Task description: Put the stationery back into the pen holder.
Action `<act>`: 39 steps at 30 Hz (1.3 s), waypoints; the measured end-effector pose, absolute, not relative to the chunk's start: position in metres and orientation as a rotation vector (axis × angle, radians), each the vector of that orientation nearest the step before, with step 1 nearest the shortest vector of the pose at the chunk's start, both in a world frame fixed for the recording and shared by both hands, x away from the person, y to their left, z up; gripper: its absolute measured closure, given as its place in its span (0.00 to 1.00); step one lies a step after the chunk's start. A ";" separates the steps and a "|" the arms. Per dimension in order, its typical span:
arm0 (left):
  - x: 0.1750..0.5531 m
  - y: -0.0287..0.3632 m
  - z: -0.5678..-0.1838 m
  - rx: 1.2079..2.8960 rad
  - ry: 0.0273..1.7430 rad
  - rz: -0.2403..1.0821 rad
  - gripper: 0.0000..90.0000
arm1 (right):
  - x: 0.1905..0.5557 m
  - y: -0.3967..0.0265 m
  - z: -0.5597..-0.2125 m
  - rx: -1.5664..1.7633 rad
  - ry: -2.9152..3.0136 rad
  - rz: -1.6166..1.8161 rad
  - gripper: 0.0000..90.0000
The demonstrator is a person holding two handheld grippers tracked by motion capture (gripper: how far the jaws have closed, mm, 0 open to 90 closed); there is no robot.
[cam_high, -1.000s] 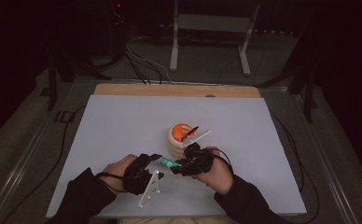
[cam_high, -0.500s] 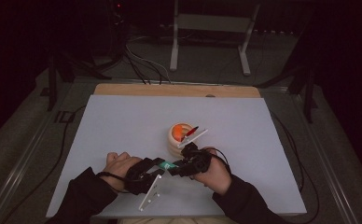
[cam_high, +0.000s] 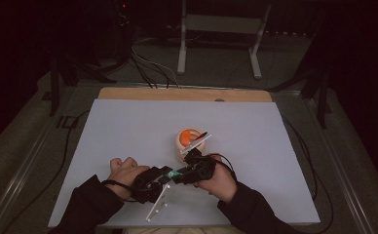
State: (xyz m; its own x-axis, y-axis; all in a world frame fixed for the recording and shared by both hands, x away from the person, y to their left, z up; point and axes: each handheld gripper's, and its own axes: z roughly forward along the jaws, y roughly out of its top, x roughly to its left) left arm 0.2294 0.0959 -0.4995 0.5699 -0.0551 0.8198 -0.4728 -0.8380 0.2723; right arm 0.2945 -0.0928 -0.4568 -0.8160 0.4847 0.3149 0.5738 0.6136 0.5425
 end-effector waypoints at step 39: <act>0.258 0.134 -0.460 2.034 0.189 0.696 0.75 | 0.282 -0.189 -0.421 -1.011 -2.585 -1.681 0.02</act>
State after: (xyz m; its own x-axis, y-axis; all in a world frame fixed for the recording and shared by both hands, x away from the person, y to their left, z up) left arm 0.2580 0.1340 -0.4601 0.8265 0.3966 0.3994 -0.1404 -0.5419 0.8287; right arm 0.2819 -0.1892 -0.4212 -0.8010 0.5488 0.2393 0.4413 0.2710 0.8555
